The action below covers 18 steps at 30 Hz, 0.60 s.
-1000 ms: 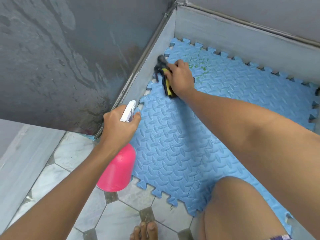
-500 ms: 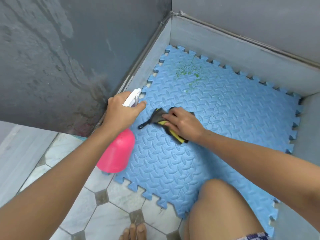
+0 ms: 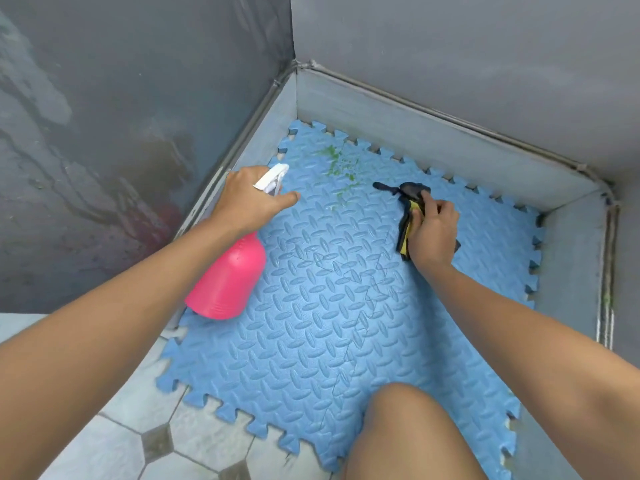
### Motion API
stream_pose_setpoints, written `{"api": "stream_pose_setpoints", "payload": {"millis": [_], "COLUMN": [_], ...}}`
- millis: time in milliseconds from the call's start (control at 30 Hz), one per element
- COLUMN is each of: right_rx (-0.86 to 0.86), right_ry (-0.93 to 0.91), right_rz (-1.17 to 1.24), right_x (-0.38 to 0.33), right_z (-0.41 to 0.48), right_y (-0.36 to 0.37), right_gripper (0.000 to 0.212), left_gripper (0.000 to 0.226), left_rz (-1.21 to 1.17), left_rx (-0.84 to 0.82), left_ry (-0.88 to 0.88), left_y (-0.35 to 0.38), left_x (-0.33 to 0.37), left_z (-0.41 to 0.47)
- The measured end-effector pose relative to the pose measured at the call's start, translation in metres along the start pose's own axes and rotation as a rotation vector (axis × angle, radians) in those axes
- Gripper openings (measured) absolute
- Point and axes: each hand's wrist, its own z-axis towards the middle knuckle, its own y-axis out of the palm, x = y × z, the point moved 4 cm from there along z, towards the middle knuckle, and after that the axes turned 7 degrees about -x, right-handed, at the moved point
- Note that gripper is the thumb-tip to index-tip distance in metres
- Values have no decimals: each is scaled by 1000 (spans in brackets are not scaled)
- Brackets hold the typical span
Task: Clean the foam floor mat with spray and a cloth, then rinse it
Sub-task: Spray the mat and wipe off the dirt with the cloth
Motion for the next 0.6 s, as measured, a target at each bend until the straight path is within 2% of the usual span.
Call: {"api": "stream_pose_setpoints", "payload": {"millis": [133,200,300,367,467,600], "right_rx": [67,61,16,-39,-98,-159], "right_ry": [143,194,153,33,-275,-639], "right_rz": [26,18,5,30,55,57], "right_x": [-13,-35,-92,-138,-204,-230], "right_z": [32,52,75,78,57,18], "right_y": [10,20,44,63,86,95], "right_gripper": [40,40,39,39,36,32], "left_gripper": [60,60,58,53,51,48], "left_rz": [-72,-134,-224,-213,-221,-255], "left_rx": [131,172,166,165,165,162], "left_ry": [-67,-96,-76,-45,-34,-34], "left_y": [-7,-12,-17,-19,-18,-16], "left_x": [-20,-31,-37,-36,-36,-43], "left_z": [-3,-2,-2,-4,-3,1]}}
